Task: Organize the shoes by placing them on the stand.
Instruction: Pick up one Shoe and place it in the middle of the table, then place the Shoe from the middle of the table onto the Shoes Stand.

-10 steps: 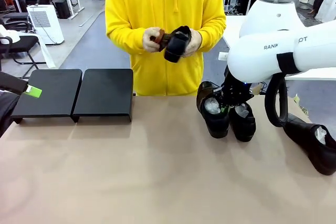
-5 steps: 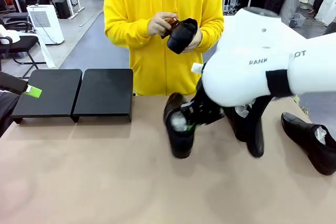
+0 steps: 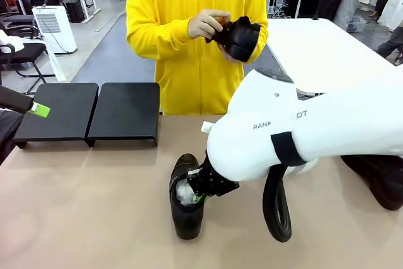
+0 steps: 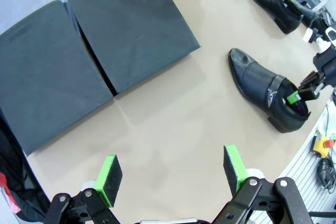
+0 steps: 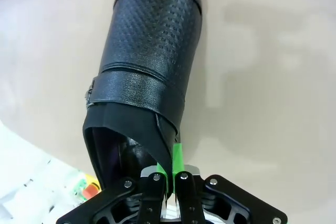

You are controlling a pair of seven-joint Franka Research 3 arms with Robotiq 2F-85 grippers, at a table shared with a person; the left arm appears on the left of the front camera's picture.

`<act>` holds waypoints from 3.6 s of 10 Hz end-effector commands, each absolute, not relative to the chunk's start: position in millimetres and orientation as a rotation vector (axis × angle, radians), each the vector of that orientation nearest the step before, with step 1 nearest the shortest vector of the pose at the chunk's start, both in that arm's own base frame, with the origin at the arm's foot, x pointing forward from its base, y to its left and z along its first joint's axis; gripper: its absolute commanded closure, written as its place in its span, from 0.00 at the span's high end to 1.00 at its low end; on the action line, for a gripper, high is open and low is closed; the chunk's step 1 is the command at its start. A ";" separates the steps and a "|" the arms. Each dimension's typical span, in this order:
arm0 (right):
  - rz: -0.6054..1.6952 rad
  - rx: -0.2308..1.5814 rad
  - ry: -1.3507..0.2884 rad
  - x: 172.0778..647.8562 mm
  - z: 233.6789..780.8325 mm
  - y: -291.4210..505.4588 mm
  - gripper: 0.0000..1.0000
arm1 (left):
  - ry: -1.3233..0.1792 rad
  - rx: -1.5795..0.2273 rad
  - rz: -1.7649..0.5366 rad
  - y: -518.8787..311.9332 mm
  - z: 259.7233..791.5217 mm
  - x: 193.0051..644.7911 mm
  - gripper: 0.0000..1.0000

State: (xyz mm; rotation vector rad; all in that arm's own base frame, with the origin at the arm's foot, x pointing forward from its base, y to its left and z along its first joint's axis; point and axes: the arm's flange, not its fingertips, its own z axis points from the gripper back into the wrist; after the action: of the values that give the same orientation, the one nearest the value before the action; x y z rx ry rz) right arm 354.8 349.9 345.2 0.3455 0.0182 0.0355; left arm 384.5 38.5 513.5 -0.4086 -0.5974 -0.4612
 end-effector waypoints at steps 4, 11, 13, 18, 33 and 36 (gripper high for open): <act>0.060 0.345 0.043 353.6 337.0 352.5 0.44 | -0.608 -0.430 -0.475 39.6 513.3 384.3 1.00; 0.091 0.377 -0.053 332.2 366.6 343.7 1.00 | -0.608 -0.430 -0.475 39.6 513.3 384.3 1.00; 0.075 0.348 -0.014 346.0 362.4 350.3 1.00 | -0.608 -0.430 -0.475 39.6 513.3 384.3 1.00; 0.075 0.348 -0.014 346.0 362.4 350.3 1.00 | -0.608 -0.430 -0.475 39.6 513.3 384.3 1.00; -0.463 0.375 -0.293 322.6 464.3 173.5 1.00 | -0.430 -0.331 -0.452 -184.8 521.7 276.3 1.00; -0.463 0.375 -0.293 322.6 464.3 173.5 1.00 | -0.445 -0.332 -0.460 -191.3 522.9 274.5 1.00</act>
State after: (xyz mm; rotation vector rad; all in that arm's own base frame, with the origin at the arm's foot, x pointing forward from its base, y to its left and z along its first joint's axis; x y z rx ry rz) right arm 321.1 174.2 462.9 0.3636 -0.2802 -0.4900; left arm 275.7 -188.7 522.9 -0.3365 -0.4409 -0.4550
